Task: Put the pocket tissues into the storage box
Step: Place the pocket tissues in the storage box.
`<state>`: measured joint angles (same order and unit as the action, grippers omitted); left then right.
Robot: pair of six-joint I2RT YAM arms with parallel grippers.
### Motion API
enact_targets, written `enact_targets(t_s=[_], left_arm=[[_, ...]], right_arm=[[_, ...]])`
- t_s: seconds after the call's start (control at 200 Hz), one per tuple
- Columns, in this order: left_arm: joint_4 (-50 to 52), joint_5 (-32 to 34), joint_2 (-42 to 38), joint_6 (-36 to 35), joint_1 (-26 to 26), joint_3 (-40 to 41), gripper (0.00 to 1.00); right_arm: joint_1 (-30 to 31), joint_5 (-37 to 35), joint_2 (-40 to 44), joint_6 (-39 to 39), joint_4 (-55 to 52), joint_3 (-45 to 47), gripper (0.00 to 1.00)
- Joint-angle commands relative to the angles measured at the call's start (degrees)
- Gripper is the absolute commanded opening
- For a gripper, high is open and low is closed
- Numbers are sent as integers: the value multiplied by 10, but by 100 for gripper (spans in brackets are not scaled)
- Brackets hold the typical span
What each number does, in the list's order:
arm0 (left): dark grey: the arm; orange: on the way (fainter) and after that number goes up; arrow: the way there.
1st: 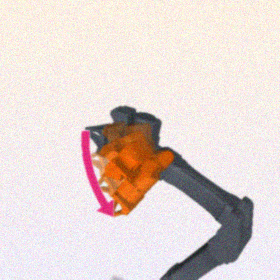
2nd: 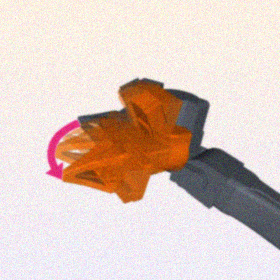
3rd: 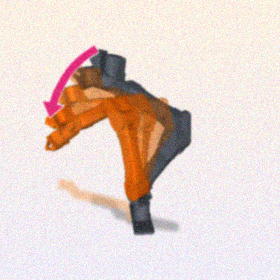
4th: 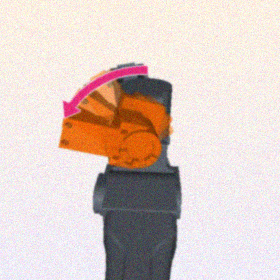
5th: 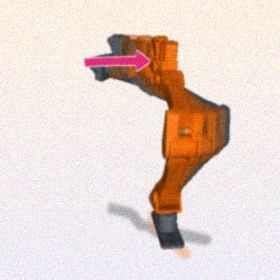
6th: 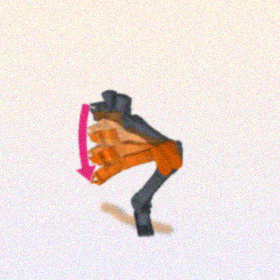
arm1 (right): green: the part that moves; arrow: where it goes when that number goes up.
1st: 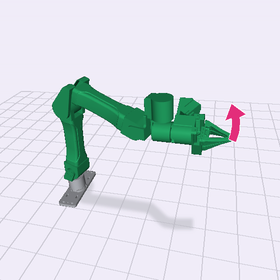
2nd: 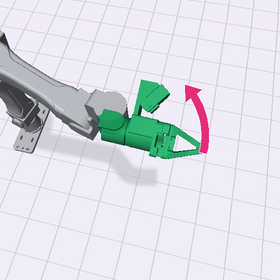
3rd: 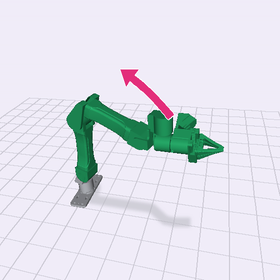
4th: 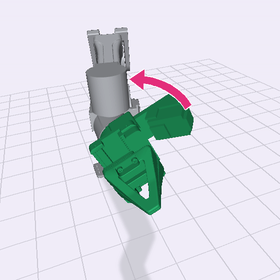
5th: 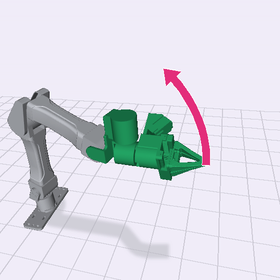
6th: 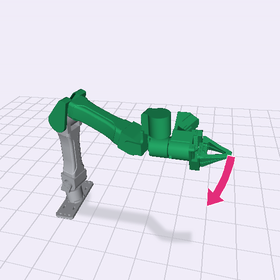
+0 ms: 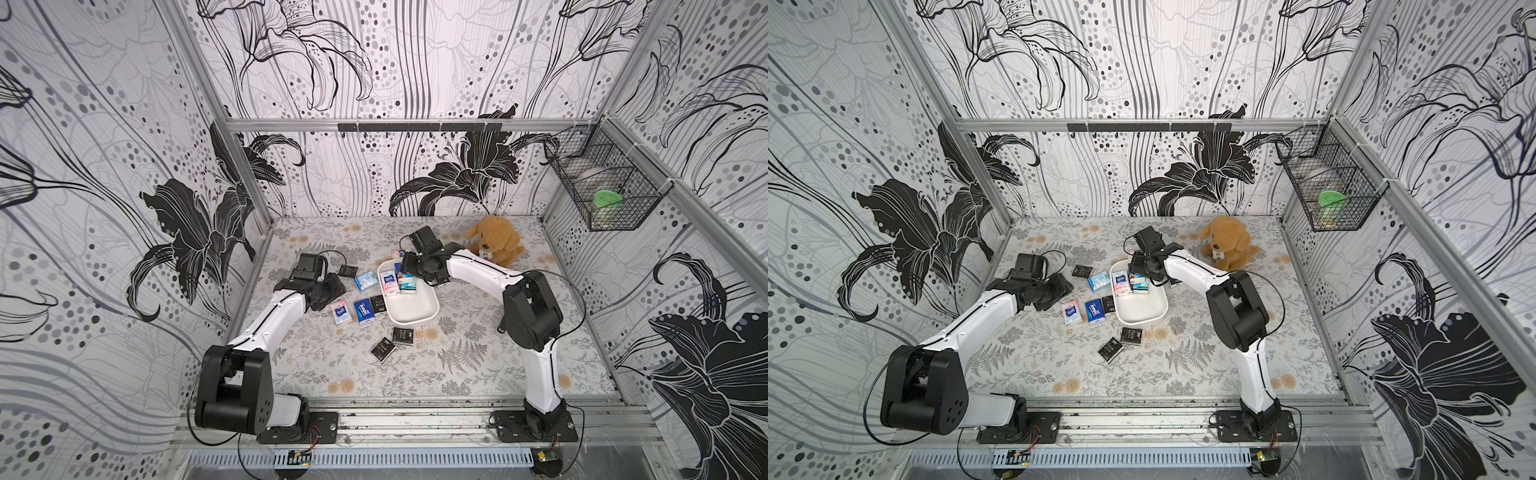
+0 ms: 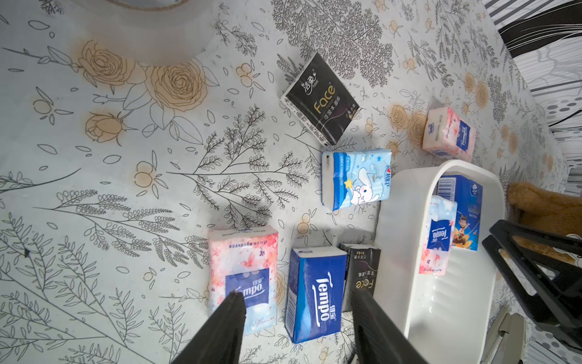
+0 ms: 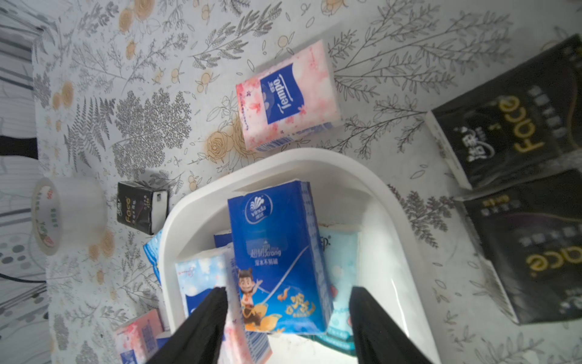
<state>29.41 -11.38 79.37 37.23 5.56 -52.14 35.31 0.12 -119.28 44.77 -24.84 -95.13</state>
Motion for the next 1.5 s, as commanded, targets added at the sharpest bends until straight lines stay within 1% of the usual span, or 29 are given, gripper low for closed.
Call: enact_targets(t_s=[0.0, 0.07, 0.15, 0.2, 0.26, 0.38, 0.426, 0.446, 0.561, 0.661, 0.716, 0.891, 0.971, 1.086, 1.161, 1.412, 1.497], left_arm=[[-7, 10, -9, -12, -3, 12, 58], [-8, 12, -10, -11, -3, 20, 58], [-6, 19, -11, -14, -3, 27, 58], [-3, 26, -11, -18, -3, 31, 58], [1, 33, -12, -22, -3, 35, 58], [11, 52, -13, -31, -3, 38, 58], [19, 63, -13, -34, -3, 38, 59], [22, 67, -13, -36, -3, 38, 59], [36, 86, -19, -47, -3, 43, 59], [38, 89, -27, -48, -3, 53, 59], [38, 89, -31, -46, -3, 58, 59], [33, 84, -33, -45, -3, 67, 59], [27, 76, -31, -45, -3, 70, 59], [11, 58, -29, -45, -2, 77, 59], [4, 51, -28, -44, -2, 82, 59], [-16, 30, -24, -37, 3, 92, 60], [-21, 34, -19, -35, 11, 91, 61]], right_arm=[[12, -35, 40, 6, -15, 30, 53], [15, -50, 56, 6, -19, 51, 41], [18, -66, 68, 5, -28, 69, 23], [19, -70, 71, 4, -30, 78, 14], [19, -73, 70, 4, -33, 84, 8], [20, -81, 51, -4, -43, 74, 7], [20, -85, 38, -6, -52, 62, 6], [20, -86, 31, -9, -56, 55, 4], [20, -102, -1, -16, -76, 23, 3], [20, -107, -29, -24, -88, 6, 4], [20, -109, -41, -25, -97, -18, 4], [20, -109, -56, -32, -90, -26, 6], [20, -97, -58, -42, -68, -24, 8], [20, -58, -55, -69, -15, -12, 10], [20, -49, -55, -78, -5, -14, 11], [20, -55, -19, -102, 2, 2, 12], [23, -66, 10, -101, -1, 33, 14]])
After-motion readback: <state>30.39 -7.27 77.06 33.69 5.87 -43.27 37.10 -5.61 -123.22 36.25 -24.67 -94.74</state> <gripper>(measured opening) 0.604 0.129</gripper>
